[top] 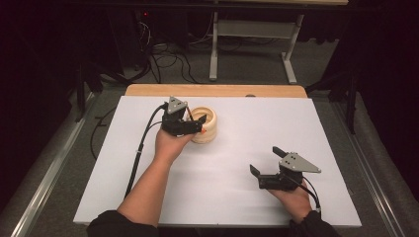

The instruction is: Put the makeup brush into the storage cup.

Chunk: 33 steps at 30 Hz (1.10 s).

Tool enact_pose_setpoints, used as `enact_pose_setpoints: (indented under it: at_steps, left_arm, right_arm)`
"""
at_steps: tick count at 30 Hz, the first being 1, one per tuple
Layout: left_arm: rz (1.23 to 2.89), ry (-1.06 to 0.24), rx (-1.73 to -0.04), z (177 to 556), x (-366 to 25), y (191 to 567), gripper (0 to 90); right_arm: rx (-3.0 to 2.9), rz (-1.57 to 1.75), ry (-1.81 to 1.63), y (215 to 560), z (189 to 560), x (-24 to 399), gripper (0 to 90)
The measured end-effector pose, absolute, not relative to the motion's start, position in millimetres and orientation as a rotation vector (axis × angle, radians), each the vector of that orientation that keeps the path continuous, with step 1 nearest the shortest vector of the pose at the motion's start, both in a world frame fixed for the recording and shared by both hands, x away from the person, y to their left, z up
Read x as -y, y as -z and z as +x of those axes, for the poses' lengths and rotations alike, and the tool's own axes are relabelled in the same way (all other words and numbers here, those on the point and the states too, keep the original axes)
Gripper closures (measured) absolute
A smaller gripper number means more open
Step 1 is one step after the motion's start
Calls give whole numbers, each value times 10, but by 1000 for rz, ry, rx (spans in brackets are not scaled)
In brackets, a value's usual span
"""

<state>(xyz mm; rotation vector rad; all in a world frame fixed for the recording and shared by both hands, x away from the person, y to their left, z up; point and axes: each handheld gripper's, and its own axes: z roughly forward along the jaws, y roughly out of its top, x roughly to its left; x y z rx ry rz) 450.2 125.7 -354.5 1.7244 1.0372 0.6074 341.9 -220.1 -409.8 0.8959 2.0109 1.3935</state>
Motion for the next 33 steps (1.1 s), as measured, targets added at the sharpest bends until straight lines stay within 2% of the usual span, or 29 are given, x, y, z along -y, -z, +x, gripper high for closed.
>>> enact_pose_setpoints:
  at_steps: [4, 9, 33]
  left_arm:
    - [1716, -594, -1039, 4502, -1273, 3533, 84]
    - [1714, -585, -1030, 4498, -1271, 3534, 50]
    - [1720, -549, -1030, 4400, -1369, 3522, 34]
  right_arm:
    - [-2009, 898, -1393, 4099, 3419, 2199, 12]
    - [-2010, 900, -1391, 4099, 3418, 2196, 12]
    - [-2017, 887, -1382, 4105, 3420, 2186, 12]
